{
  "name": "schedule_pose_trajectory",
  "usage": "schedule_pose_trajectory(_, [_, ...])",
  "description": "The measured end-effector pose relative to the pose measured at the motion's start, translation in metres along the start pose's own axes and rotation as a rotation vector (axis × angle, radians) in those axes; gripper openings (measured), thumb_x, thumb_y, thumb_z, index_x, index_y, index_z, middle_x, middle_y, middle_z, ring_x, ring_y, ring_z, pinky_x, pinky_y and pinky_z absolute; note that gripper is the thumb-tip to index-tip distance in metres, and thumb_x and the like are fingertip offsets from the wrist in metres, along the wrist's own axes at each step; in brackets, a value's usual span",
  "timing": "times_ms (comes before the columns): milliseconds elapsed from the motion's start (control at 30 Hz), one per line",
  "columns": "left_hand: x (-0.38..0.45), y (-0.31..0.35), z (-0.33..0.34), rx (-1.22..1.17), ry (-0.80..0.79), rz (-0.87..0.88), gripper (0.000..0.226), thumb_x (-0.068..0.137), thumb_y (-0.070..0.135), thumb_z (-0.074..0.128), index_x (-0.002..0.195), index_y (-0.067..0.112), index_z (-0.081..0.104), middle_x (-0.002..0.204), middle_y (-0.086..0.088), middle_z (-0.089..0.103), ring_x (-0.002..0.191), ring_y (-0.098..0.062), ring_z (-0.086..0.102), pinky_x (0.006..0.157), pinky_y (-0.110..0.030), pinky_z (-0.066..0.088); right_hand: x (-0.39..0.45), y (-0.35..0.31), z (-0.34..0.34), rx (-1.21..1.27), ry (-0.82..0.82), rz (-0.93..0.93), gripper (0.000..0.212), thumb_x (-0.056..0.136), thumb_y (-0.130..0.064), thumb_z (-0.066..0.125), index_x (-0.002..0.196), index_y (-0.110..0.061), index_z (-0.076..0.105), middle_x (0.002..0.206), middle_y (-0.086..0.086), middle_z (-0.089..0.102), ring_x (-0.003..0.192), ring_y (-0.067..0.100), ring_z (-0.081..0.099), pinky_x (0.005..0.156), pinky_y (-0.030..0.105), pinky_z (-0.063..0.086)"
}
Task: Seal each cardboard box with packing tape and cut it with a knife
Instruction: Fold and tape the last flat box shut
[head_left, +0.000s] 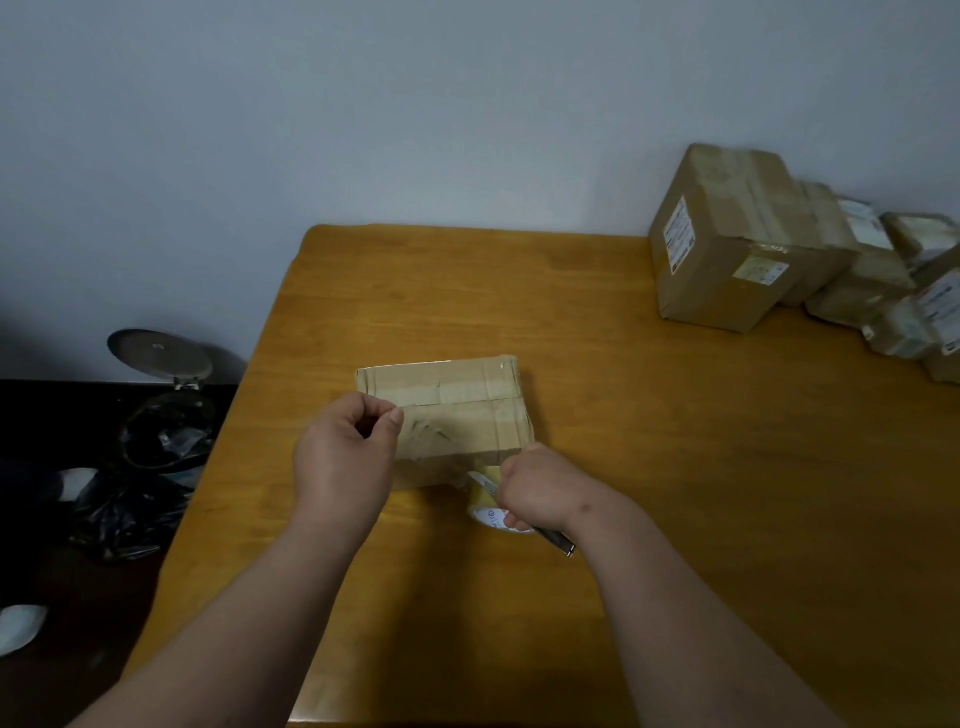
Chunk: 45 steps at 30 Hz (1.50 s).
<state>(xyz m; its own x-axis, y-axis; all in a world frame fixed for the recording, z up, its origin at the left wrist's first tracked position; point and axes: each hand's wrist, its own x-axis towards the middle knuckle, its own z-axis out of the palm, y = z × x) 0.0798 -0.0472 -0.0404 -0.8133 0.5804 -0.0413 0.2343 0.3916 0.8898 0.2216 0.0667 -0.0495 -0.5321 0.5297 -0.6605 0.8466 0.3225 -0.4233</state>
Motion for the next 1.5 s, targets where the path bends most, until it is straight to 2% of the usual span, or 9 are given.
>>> schedule_pose_trajectory(133, [0.004,-0.002,0.001,-0.026,0.018,-0.046,0.014,0.092,0.026,0.065,0.078,0.027,0.065,0.077,0.006,0.066,0.074,-0.013,0.063,0.057,-0.028,0.046,-0.005,0.003,0.001,-0.007,0.012,-0.010,0.010,0.091,-0.014,0.050,0.093,-0.010,0.059,0.078,0.002,0.053,0.069,0.018,0.049,0.064,0.026,0.042])
schedule_pose_trajectory(233, [0.007,-0.003,0.001,-0.049,0.030,-0.072,0.013,0.092,0.026,0.064,0.079,0.026,0.065,0.078,0.005,0.067,0.076,-0.014,0.063,0.059,-0.029,0.047,-0.010,0.003,0.001,0.035,0.025,-0.016,0.019,0.093,-0.006,0.044,0.077,-0.012,0.052,0.078,0.001,0.046,0.087,0.021,0.047,0.073,0.026,0.033])
schedule_pose_trajectory(367, [0.008,0.000,0.003,-0.060,0.017,-0.075,0.014,0.092,0.026,0.065,0.079,0.026,0.065,0.078,0.005,0.067,0.077,-0.015,0.063,0.059,-0.029,0.046,-0.002,0.010,-0.001,-0.041,0.058,-0.030,0.027,0.091,-0.016,0.054,0.068,-0.021,0.041,0.075,-0.002,0.044,0.064,0.010,0.040,0.064,0.025,0.040])
schedule_pose_trajectory(600, [0.008,-0.003,0.002,-0.059,0.002,-0.071,0.013,0.093,0.025,0.064,0.080,0.026,0.064,0.081,0.004,0.067,0.080,-0.017,0.065,0.064,-0.034,0.053,-0.011,0.018,-0.009,0.006,0.005,-0.061,0.026,0.090,-0.015,0.051,0.065,-0.016,0.043,0.073,0.006,0.049,0.059,0.017,0.040,0.051,0.021,0.030])
schedule_pose_trajectory(800, [0.010,-0.009,0.000,-0.071,0.006,-0.108,0.013,0.093,0.026,0.064,0.081,0.025,0.065,0.082,0.003,0.068,0.081,-0.019,0.065,0.066,-0.036,0.054,-0.018,0.016,-0.024,0.199,0.038,-0.103,0.023,0.086,-0.012,0.051,0.067,-0.013,0.040,0.077,0.005,0.041,0.065,0.016,0.035,0.054,0.030,0.026])
schedule_pose_trajectory(967, [0.012,-0.008,-0.002,-0.074,0.011,-0.125,0.012,0.094,0.026,0.063,0.082,0.025,0.065,0.082,0.003,0.068,0.077,-0.018,0.065,0.058,-0.030,0.050,-0.005,0.008,-0.016,0.100,0.003,-0.089,0.030,0.092,-0.015,0.047,0.064,-0.016,0.037,0.069,0.001,0.038,0.058,0.014,0.032,0.053,0.032,0.029])
schedule_pose_trajectory(1133, [0.012,-0.007,-0.002,-0.083,0.005,-0.123,0.011,0.094,0.025,0.062,0.083,0.024,0.065,0.083,0.004,0.068,0.078,-0.016,0.065,0.059,-0.030,0.051,0.003,0.002,-0.006,0.024,0.000,-0.083,0.027,0.096,-0.022,0.046,0.070,-0.021,0.047,0.075,-0.002,0.049,0.065,0.011,0.044,0.059,0.018,0.036])
schedule_pose_trajectory(1300, [0.011,-0.009,-0.003,-0.105,0.003,-0.128,0.009,0.094,0.024,0.062,0.086,0.022,0.066,0.087,0.002,0.069,0.082,-0.017,0.065,0.061,-0.028,0.048,-0.001,-0.002,-0.004,0.127,0.027,-0.130,0.033,0.090,-0.017,0.050,0.061,-0.015,0.036,0.078,0.004,0.039,0.066,0.014,0.037,0.056,0.030,0.031])
schedule_pose_trajectory(1500, [0.011,-0.007,-0.002,-0.096,0.009,-0.119,0.009,0.094,0.025,0.063,0.085,0.023,0.066,0.085,0.004,0.068,0.081,-0.015,0.064,0.059,-0.026,0.046,0.006,-0.015,-0.006,0.061,-0.023,-0.125,0.035,0.085,-0.016,0.051,0.054,-0.015,0.035,0.060,0.001,0.034,0.054,0.015,0.031,0.048,0.029,0.023])
